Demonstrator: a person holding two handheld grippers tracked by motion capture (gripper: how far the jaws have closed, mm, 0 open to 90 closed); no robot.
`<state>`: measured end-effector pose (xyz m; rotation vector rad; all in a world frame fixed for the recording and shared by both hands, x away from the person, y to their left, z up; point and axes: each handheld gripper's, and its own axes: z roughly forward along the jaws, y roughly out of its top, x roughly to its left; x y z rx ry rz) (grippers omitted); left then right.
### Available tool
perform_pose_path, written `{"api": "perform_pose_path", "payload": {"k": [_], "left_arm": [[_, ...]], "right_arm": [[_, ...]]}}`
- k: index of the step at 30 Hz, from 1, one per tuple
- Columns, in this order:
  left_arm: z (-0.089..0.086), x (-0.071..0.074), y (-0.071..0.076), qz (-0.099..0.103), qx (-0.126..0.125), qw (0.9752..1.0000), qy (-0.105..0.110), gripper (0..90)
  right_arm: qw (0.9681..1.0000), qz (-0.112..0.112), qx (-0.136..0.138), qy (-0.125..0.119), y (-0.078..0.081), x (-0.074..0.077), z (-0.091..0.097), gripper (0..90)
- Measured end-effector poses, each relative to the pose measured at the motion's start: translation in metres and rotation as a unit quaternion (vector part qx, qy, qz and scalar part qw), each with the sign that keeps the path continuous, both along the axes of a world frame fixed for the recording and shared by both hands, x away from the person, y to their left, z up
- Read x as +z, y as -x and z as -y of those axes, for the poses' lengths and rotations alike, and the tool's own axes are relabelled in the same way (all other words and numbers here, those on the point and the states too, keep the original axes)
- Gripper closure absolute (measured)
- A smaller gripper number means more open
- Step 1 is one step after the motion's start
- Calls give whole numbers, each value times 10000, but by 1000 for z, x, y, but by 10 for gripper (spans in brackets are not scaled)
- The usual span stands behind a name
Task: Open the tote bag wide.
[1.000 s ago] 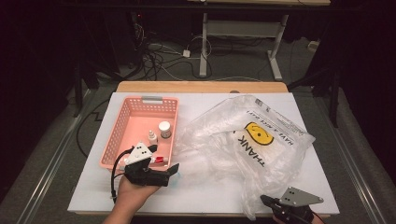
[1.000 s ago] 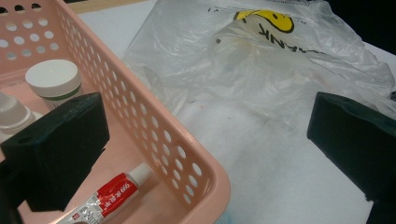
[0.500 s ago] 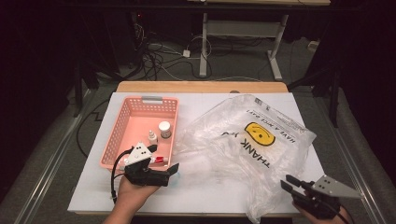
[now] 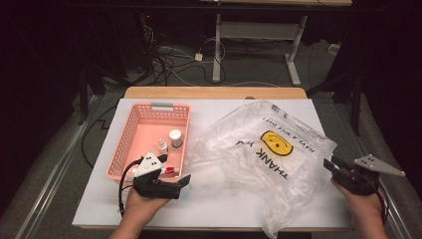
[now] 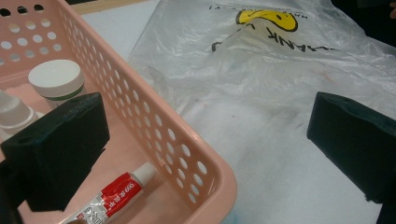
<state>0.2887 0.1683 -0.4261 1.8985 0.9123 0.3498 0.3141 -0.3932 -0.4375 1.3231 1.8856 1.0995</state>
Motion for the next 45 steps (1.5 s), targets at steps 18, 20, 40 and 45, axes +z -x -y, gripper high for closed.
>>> {"api": "perform_pose_path", "payload": {"k": [18, 20, 40, 45], "left_arm": [[2, -1, 3, 39, -11, 10000, 5, 0], [3, -1, 3, 30, -10, 10000, -4, 0], [0, -2, 1, 162, 98, 9998, -97, 0], [-1, -1, 1, 36, 125, 9999, -32, 0]], "right_arm": [[9968, -349, -706, -117, -77, -17, 40, 651], [9969, -403, -675, 17, -78, -21, 38, 779], [9973, 142, -722, 7, -19, 2, 51, 607], [9996, 228, -88, -151, -6, 10, 20, 446]]}}
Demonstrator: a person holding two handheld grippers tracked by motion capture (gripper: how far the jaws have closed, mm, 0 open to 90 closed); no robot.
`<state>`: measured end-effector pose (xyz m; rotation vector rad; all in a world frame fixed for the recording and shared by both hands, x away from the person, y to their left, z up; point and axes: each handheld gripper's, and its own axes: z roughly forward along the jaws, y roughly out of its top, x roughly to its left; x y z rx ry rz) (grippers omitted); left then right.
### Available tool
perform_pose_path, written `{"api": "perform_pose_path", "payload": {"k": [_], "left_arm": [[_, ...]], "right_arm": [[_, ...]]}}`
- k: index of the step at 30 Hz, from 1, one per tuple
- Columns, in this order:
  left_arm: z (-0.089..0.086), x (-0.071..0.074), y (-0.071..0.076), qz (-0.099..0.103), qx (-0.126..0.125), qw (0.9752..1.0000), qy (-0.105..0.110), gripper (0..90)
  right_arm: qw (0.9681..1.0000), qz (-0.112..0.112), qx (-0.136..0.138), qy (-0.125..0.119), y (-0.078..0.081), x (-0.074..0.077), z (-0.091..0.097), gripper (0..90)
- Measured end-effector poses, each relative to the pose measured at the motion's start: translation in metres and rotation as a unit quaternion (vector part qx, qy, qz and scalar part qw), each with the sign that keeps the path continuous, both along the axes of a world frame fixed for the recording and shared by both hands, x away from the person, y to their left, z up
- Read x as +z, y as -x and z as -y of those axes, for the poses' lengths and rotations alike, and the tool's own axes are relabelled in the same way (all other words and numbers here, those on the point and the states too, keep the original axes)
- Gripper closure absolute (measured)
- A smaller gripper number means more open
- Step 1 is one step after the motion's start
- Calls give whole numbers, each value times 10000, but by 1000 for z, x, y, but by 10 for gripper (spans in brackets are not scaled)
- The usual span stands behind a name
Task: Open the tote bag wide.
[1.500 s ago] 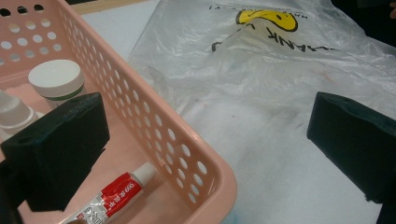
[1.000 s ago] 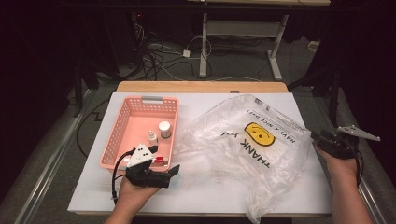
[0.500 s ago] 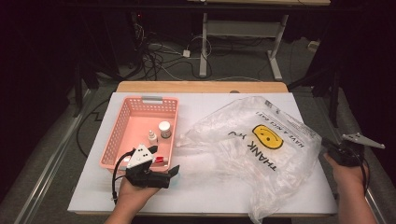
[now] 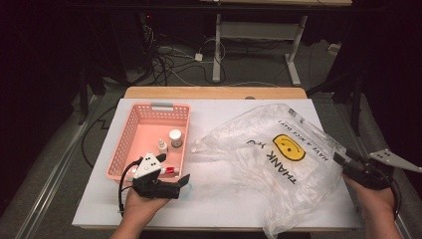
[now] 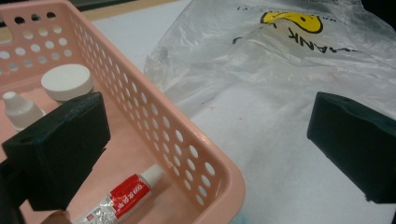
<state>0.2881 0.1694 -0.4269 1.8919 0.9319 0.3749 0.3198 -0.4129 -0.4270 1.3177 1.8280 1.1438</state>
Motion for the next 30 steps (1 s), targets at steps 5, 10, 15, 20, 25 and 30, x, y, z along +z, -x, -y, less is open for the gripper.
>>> {"api": "perform_pose_path", "payload": {"k": [5, 10, 15, 20, 25, 30], "left_arm": [[1, 2, 1, -70, -80, 9999, -12, 0], [2, 0, 1, -70, -109, 9999, 66, 0], [2, 0, 1, -36, -87, 9999, 89, 0], [3, -1, 2, 32, -59, 10000, 62, 0], [4, 0, 3, 88, -74, 9999, 33, 0], [3, -1, 2, 70, -68, 10000, 7, 0]], "right_arm": [[9977, -54, 676, -30, 1, -2, -38, 309], [9914, -214, 1291, -50, -2, -5, -76, 181], [9835, -246, 1790, 40, -5, -6, -111, 92], [9771, -436, 2079, 141, -12, -9, -143, 0], [9688, -580, 2384, 352, -20, -12, -169, 0], [9605, -760, 2601, 636, -25, -18, -189, 0]]}}
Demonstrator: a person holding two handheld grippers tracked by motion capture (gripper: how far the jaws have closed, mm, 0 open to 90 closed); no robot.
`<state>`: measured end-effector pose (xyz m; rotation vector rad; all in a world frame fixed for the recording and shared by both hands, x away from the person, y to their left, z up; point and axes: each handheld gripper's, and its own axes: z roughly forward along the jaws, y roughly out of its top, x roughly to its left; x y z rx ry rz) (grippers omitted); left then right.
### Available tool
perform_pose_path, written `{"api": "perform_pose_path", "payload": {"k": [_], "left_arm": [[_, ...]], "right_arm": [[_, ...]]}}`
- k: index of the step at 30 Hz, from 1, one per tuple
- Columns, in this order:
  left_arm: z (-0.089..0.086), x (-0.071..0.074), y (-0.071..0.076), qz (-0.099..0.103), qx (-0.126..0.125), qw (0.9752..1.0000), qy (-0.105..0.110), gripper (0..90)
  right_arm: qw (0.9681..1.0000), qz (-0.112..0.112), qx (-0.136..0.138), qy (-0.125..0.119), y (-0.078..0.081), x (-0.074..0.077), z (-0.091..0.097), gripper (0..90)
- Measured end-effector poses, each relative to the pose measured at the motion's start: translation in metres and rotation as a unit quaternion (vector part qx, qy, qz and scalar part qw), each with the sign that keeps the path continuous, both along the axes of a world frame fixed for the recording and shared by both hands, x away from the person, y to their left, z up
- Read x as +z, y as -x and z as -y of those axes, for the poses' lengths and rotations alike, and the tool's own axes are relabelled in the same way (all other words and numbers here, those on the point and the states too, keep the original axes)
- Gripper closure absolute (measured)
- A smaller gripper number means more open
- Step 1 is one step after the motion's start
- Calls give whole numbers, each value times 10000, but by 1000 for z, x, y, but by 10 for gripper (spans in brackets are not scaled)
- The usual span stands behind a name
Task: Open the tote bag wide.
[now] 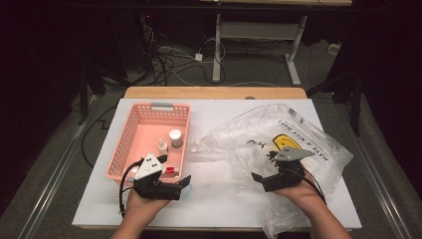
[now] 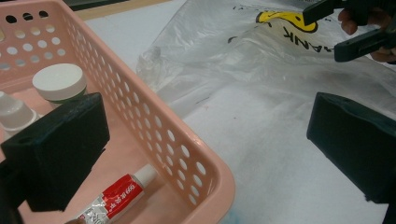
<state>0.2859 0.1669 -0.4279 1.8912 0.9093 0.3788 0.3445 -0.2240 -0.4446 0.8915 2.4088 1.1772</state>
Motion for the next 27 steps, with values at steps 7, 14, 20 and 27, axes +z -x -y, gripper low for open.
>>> {"api": "perform_pose_path", "payload": {"k": [7, 14, 20, 27], "left_arm": [[0, 0, 1, 6, 7, 10000, -26, 0], [1, 0, 1, 2, 17, 10000, -36, 0], [0, -1, 1, -21, 18, 10000, -33, 0], [-2, 0, 2, -13, 47, 10000, 2, 0]], "right_arm": [[9978, -258, 179, 589, -6, -17, -15, 41], [9984, -111, 128, 546, -10, -11, -15, 232], [9987, -211, 257, 392, -15, -10, -21, 337], [9960, -538, 266, 662, -20, -33, -24, 300]]}}
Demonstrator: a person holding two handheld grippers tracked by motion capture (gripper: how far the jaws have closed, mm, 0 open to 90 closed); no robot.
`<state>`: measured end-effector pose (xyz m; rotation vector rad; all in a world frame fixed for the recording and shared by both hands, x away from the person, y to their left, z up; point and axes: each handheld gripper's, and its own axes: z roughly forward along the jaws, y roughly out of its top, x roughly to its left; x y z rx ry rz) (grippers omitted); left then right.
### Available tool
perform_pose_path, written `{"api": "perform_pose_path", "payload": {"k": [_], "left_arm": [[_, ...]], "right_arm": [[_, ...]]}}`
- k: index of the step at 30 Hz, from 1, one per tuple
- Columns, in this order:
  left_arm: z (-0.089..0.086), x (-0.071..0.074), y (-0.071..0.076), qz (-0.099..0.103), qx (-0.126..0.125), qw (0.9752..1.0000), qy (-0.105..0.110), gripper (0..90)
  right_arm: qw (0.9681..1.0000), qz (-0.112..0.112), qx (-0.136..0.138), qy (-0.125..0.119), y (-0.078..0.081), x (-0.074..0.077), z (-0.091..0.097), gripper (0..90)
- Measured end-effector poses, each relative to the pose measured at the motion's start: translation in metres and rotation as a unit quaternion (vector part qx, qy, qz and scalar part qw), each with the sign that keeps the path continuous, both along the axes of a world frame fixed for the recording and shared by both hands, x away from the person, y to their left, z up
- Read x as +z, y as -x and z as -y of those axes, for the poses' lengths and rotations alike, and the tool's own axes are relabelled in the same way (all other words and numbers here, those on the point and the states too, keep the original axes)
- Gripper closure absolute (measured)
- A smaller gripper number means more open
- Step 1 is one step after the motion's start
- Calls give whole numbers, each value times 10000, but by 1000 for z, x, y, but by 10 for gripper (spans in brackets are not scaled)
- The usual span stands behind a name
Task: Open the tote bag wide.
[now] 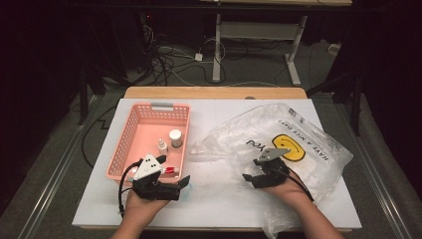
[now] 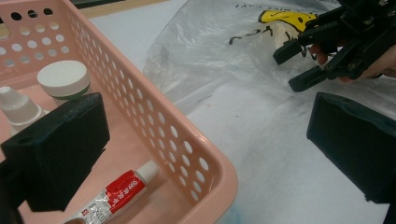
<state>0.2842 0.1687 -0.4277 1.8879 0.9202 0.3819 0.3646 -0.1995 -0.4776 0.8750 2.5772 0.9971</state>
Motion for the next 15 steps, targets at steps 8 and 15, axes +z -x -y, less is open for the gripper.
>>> {"api": "perform_pose_path", "payload": {"k": [8, 15], "left_arm": [[1, 0, 0, -10, -26, 10000, 8, 0], [1, 0, -1, -24, -24, 10000, 9, 0]], "right_arm": [[9999, 104, -107, -30, 2, -5, 2, 386], [9993, 149, -312, -106, -1, -4, 8, 593]]}}
